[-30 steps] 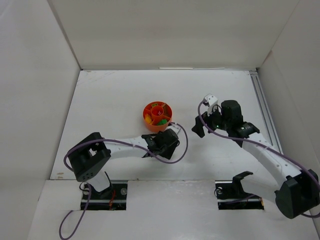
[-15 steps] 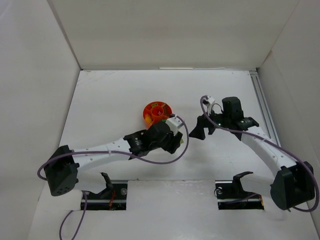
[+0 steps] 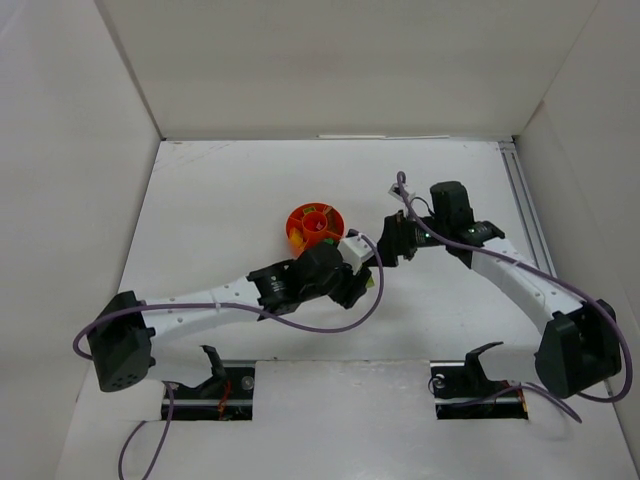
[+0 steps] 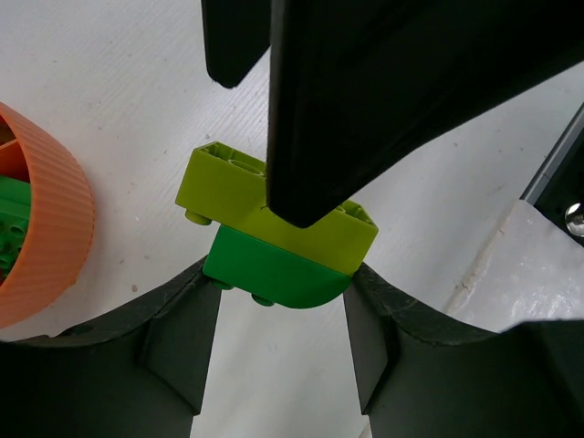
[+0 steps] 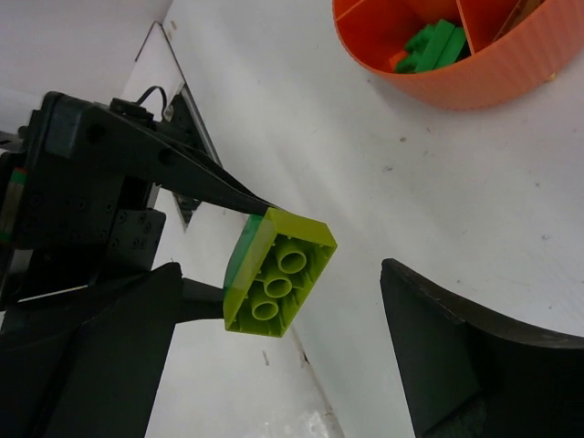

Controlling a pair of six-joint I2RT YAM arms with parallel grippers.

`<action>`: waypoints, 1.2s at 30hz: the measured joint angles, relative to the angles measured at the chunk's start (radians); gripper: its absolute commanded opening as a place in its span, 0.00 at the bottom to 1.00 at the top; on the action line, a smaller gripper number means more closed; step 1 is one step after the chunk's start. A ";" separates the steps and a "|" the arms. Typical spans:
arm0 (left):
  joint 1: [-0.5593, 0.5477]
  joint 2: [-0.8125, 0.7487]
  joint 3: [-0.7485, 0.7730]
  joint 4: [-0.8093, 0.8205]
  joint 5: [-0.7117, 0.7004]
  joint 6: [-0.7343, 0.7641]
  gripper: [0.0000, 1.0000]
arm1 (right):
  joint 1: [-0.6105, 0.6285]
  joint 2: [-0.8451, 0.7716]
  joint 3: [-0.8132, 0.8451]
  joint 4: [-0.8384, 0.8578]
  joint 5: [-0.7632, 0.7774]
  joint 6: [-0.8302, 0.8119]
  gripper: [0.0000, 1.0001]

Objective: Sort the legos into containers by color

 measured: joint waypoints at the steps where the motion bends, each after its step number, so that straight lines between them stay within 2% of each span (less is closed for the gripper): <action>1: -0.001 -0.002 0.000 0.002 -0.005 0.004 0.24 | 0.003 0.010 0.000 0.000 0.002 0.010 0.91; 10: -0.001 -0.062 0.000 0.018 -0.050 0.030 0.23 | 0.049 0.041 0.009 0.006 0.018 0.058 0.75; 15: -0.001 -0.064 0.000 0.024 -0.081 0.042 0.22 | 0.097 0.064 0.026 0.050 0.002 0.077 0.44; 23: -0.002 -0.064 -0.002 0.029 -0.118 0.059 0.16 | 0.095 0.064 0.034 0.066 0.011 0.097 0.27; 30: -0.005 -0.085 -0.039 0.097 -0.125 0.038 0.11 | 0.057 0.055 0.034 0.065 -0.024 0.103 0.27; 36: -0.006 -0.189 -0.133 0.056 -0.149 -0.019 0.10 | -0.062 0.038 0.033 0.069 -0.037 0.081 0.28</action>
